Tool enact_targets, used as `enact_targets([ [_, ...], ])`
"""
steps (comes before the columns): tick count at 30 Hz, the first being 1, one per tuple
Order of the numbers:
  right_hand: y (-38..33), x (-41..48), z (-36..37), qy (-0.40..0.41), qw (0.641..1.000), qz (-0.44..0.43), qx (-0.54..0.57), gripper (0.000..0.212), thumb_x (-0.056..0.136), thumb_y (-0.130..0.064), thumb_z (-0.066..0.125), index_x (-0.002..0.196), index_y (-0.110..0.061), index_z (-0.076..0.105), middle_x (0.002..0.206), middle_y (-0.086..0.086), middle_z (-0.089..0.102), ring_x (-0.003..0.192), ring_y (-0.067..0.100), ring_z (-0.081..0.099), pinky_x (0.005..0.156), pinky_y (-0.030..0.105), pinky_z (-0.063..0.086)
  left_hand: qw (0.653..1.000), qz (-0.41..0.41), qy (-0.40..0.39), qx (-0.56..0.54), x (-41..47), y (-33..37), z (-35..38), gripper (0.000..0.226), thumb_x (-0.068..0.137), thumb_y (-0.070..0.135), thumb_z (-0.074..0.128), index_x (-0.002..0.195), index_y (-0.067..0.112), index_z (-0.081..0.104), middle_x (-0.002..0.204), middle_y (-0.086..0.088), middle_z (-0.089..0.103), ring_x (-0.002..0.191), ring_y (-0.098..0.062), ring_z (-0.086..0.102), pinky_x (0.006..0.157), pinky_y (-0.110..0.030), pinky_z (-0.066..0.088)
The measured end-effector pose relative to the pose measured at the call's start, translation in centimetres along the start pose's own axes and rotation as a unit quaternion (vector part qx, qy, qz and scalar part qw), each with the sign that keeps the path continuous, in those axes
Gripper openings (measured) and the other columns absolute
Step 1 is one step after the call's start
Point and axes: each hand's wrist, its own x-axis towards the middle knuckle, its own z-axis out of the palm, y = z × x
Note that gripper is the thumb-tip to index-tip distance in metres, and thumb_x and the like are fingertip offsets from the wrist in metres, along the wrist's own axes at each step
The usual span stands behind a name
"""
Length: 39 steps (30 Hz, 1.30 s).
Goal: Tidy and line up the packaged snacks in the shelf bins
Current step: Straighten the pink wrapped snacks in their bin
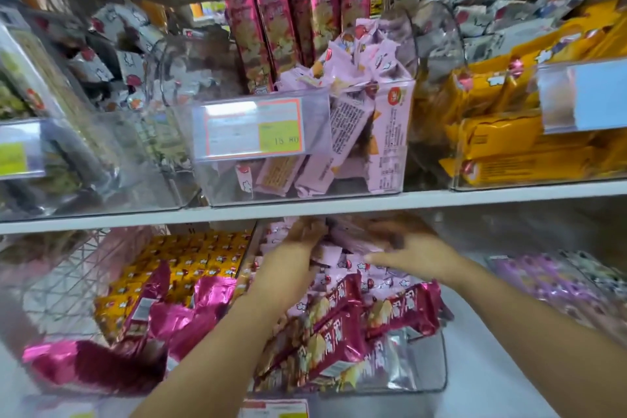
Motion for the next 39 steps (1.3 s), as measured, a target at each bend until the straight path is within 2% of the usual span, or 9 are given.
enact_targets([
  [2,-0.6,-0.3,-0.3,0.000,1.000,0.004,0.002,0.069,0.066,-0.062,0.071,0.125,-0.029,0.059,0.124,-0.009,0.059,0.111,0.009,0.055,0.096,0.025,0.045,0.999,0.013,-0.033,-0.038,0.0,0.2,-0.8,0.069,0.086,0.007,0.055,0.145,0.030,0.028,0.153,0.008,0.019,0.106,-0.020,0.059,0.075,-0.033,0.051],
  [7,-1.6,-1.8,-1.9,0.016,0.999,0.015,0.024,0.039,0.084,-0.026,0.069,0.122,-0.019,0.061,0.112,-0.006,0.058,0.100,0.004,0.051,0.073,-0.003,0.034,0.993,0.036,-0.011,-0.112,-1.2,0.9,-2.5,0.054,0.089,0.008,0.050,0.138,0.029,0.041,0.142,0.010,0.035,0.086,-0.010,0.060,0.074,-0.030,0.049],
  [14,-6.2,-6.2,-6.4,-0.022,1.000,-0.010,-0.004,0.031,0.086,-0.030,0.066,0.117,-0.026,0.063,0.114,-0.015,0.063,0.100,-0.006,0.056,0.085,0.005,0.040,0.985,0.079,0.028,-0.150,-6.0,3.0,-7.2,0.039,0.093,0.024,0.053,0.129,0.037,0.051,0.116,0.012,0.061,0.098,-0.001,0.058,0.089,-0.031,0.049],
  [18,-11.1,-8.9,-8.9,-0.047,0.997,-0.067,-0.009,0.024,0.084,-0.025,0.069,0.107,-0.033,0.064,0.106,-0.017,0.067,0.096,-0.005,0.062,0.092,0.023,0.049,0.966,0.166,0.091,-0.178,-9.1,4.5,-11.0,0.028,0.093,0.021,0.057,0.118,0.032,0.062,0.107,0.023,0.062,0.094,0.005,0.057,0.085,-0.015,0.045],
  [22,-16.7,-10.6,-12.0,0.036,0.990,-0.133,0.001,0.017,0.085,-0.020,0.068,0.096,-0.032,0.066,0.097,-0.018,0.069,0.088,-0.005,0.063,0.082,0.016,0.050,0.943,0.212,0.167,-0.195,-10.5,5.3,-15.2,0.020,0.092,0.012,0.058,0.106,0.022,0.068,0.086,0.031,0.057,0.081,0.014,0.055,0.071,-0.002,0.037],
  [29,-20.7,-7.2,-16.4,0.176,0.956,-0.199,-0.120,0.016,0.086,-0.019,0.066,0.101,-0.022,0.069,0.094,-0.011,0.068,0.080,0.002,0.059,0.076,0.014,0.046,0.922,0.228,0.262,-0.174,-8.3,5.5,-21.3,0.018,0.091,0.011,0.055,0.099,0.018,0.069,0.088,0.029,0.058,0.084,0.007,0.057,0.072,-0.005,0.040],
  [32,-20.8,-4.8,-18.4,0.146,0.951,-0.171,-0.211,0.029,0.088,-0.025,0.064,0.117,-0.025,0.062,0.117,-0.009,0.061,0.099,-0.002,0.049,0.077,0.001,0.032,0.936,0.208,0.241,-0.152,-6.1,5.6,-23.6,0.019,0.093,0.009,0.055,0.104,0.018,0.068,0.087,0.028,0.056,0.082,0.011,0.055,0.070,-0.005,0.042],
  [36,-20.7,-1.5,-20.2,0.077,0.952,-0.131,-0.265,0.038,0.088,-0.032,0.063,0.126,-0.028,0.054,0.131,-0.007,0.054,0.116,0.009,0.049,0.096,0.022,0.037,0.966,0.173,0.152,-0.115,-2.1,5.5,-26.1,0.023,0.093,0.018,0.057,0.114,0.025,0.063,0.102,0.014,0.064,0.089,0.000,0.059,0.081,-0.019,0.049],
  [39,-20.4,1.3,-21.0,0.028,0.951,-0.104,-0.291,0.047,0.086,-0.034,0.065,0.130,-0.029,0.049,0.125,-0.007,0.056,0.109,0.011,0.053,0.093,0.029,0.044,0.985,0.152,0.062,-0.048,1.1,5.5,-27.2,0.034,0.092,0.026,0.059,0.125,0.029,0.055,0.123,0.013,0.056,0.102,-0.004,0.053,0.091,-0.021,0.044],
])
